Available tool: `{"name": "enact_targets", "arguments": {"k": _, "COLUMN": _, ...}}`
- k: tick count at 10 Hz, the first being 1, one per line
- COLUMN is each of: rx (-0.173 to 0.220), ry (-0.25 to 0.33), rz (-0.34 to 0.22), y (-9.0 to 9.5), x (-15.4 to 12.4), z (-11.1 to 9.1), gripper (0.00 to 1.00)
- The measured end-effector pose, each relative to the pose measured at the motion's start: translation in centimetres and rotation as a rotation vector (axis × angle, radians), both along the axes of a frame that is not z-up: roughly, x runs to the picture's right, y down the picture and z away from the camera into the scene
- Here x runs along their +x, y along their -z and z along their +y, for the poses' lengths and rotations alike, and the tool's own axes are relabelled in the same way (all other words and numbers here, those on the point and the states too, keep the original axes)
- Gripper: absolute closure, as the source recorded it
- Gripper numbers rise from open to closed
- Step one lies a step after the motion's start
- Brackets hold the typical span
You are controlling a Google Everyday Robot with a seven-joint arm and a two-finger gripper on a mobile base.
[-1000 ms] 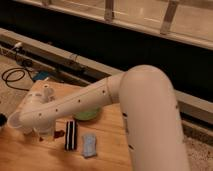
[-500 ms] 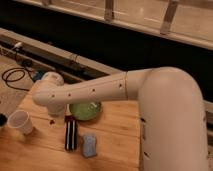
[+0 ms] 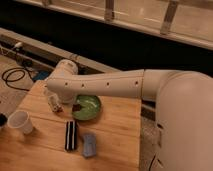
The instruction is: Place the pepper in the ceramic bowl
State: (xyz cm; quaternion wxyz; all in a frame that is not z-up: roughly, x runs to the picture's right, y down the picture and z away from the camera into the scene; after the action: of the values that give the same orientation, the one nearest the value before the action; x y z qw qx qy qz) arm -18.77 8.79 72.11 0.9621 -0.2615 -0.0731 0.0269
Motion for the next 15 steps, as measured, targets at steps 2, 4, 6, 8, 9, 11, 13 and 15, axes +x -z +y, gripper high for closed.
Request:
{"name": "enact_targets", "arguments": {"k": 2, "rx": 0.000, "ry": -0.003, "rz": 0.002, "y": -0.1, "x": 0.2, "z": 0.0, "gripper": 1.00}}
{"name": "enact_targets", "arguments": {"k": 4, "rx": -0.001, "ry": -0.009, "rz": 0.007, "y": -0.3, "x": 0.3, "z": -0.2, "gripper": 1.00}}
{"name": "enact_targets", "arguments": {"k": 6, "rx": 0.004, "ry": -0.033, "rz": 0.036, "y": -1.4, "x": 1.9, "z": -2.2, "gripper": 1.00}}
{"name": "enact_targets", "arguments": {"k": 8, "rx": 0.006, "ry": -0.063, "rz": 0.074, "y": -2.7, "x": 4.3, "z": -4.6, "gripper": 1.00}}
{"name": "enact_targets", "arguments": {"k": 9, "rx": 0.001, "ry": -0.082, "rz": 0.090, "y": -3.2, "x": 5.4, "z": -5.1, "gripper": 1.00}}
{"name": "enact_targets", "arguments": {"k": 11, "rx": -0.026, "ry": -0.108, "rz": 0.102, "y": -4.3, "x": 6.5, "z": -4.9, "gripper": 1.00}}
{"name": "enact_targets", "arguments": {"k": 13, "rx": -0.063, "ry": -0.129, "rz": 0.091, "y": -6.5, "x": 7.0, "z": -3.5, "gripper": 1.00}}
{"name": "enact_targets", "arguments": {"k": 15, "rx": -0.083, "ry": -0.134, "rz": 0.071, "y": -7.8, "x": 7.2, "z": -2.9, "gripper": 1.00}}
